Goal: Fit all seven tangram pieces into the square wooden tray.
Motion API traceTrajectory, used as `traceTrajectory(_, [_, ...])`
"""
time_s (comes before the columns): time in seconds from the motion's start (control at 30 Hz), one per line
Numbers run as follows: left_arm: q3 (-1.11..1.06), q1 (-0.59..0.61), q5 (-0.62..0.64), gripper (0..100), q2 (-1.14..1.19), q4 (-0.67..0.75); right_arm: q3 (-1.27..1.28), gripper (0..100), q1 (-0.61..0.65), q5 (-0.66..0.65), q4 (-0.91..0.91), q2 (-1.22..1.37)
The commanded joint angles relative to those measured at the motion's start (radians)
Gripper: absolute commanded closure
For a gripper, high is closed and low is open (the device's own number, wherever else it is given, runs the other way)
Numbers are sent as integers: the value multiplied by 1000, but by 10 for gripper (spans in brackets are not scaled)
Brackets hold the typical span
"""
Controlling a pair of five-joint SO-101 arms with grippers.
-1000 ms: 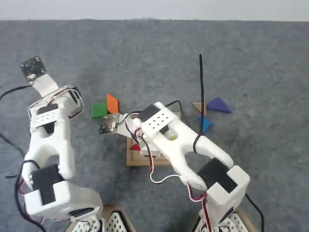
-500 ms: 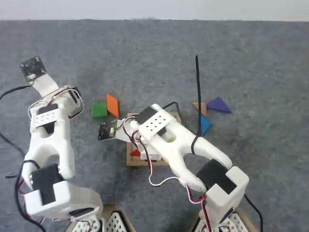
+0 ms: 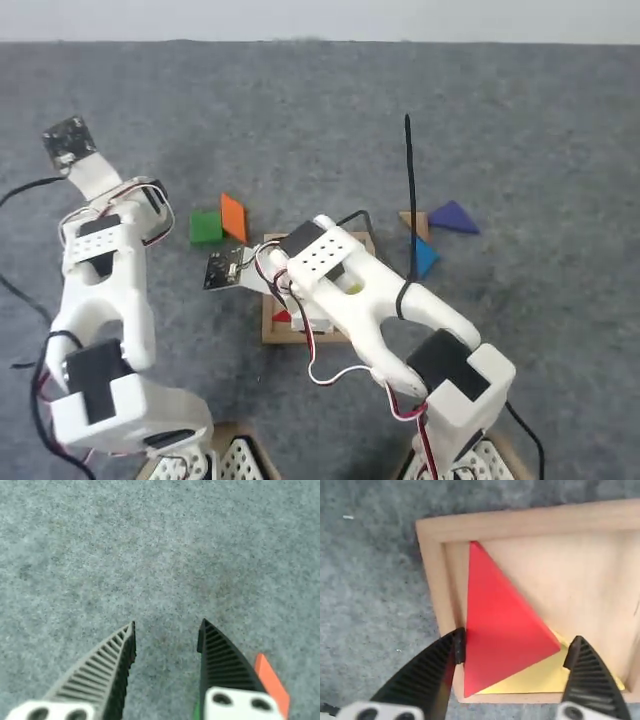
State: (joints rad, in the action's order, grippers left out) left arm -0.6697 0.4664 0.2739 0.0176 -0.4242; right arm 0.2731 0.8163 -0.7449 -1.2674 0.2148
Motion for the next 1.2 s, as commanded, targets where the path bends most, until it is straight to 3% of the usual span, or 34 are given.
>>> traceTrajectory(0.0, [54, -8, 14, 801, -9, -3, -49, 687, -1, 35, -21, -61])
traceTrajectory(0.33, [54, -9, 14, 801, -8, -3, 5, 688, -13, 77, -48, -332])
traceTrajectory(0.47, [54, -9, 14, 801, -8, -3, 43, 688, -28, 173, -48, -466])
traceTrajectory(0.6, [54, -9, 14, 801, -8, -3, 133, 690, -124, 330, 38, -512])
traceTrajectory(0.67, [54, -9, 14, 801, -8, -3, 196, 735, -185, 381, 105, -503])
traceTrajectory(0.83, [54, -9, 14, 801, -8, -3, 276, 957, -283, 485, 234, -501])
traceTrajectory(1.17, [54, -9, 14, 801, -6, -3, 365, 936, -243, 489, 361, -410])
